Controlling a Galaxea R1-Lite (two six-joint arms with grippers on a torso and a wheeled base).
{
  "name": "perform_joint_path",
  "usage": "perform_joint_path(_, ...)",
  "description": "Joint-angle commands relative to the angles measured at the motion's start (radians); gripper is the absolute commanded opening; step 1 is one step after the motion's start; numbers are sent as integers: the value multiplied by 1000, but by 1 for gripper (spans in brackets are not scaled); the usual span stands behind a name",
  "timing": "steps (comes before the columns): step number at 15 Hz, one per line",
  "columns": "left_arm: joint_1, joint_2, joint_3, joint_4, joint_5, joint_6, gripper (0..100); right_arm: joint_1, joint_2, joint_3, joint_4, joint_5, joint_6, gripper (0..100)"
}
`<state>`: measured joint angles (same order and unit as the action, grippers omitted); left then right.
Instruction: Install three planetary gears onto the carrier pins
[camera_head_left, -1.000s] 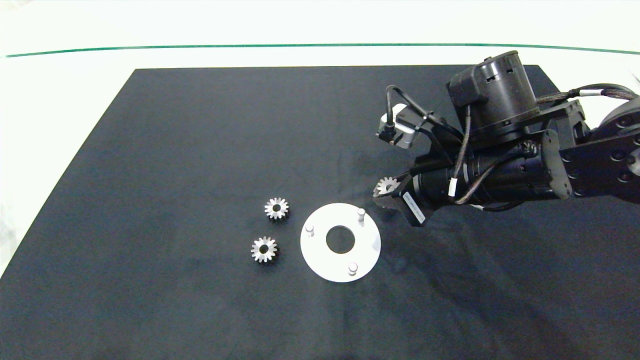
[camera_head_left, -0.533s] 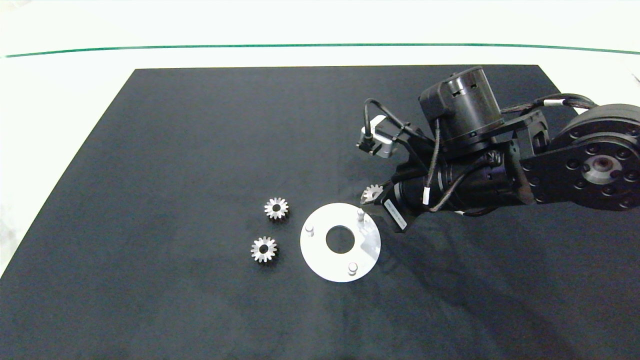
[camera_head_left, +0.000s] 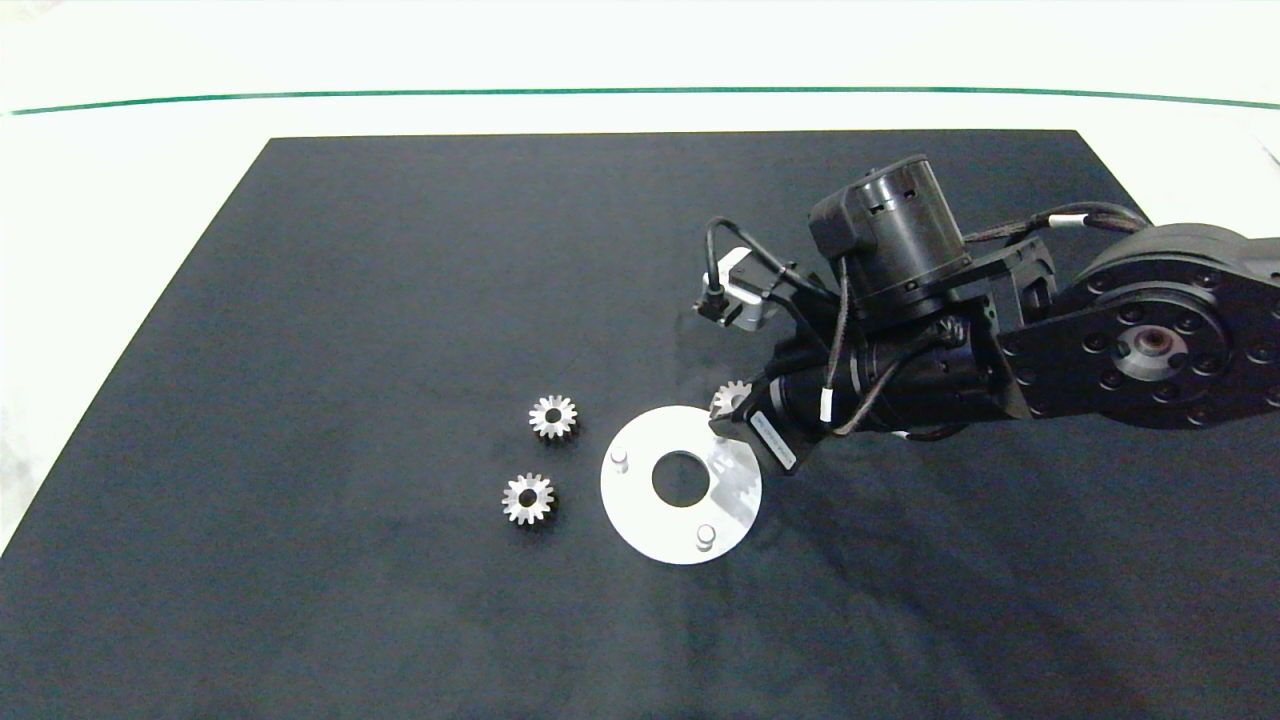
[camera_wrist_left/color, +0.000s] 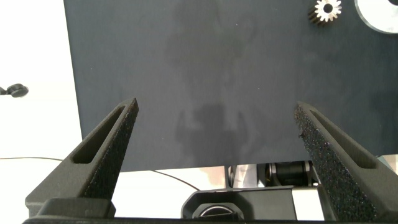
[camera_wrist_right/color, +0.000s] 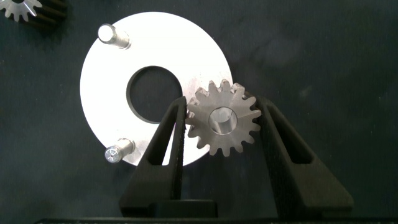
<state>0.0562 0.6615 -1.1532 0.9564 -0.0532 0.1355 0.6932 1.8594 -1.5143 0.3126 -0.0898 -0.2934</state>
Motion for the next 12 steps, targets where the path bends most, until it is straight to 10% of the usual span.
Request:
perform_joint_path(1,1,-2,0,5,0,1,100,0,17,-15,2,-1,-3,16)
perform_joint_path(12,-1,-2,0,4,0,4,100,9,46,-24,2,-18,2,16)
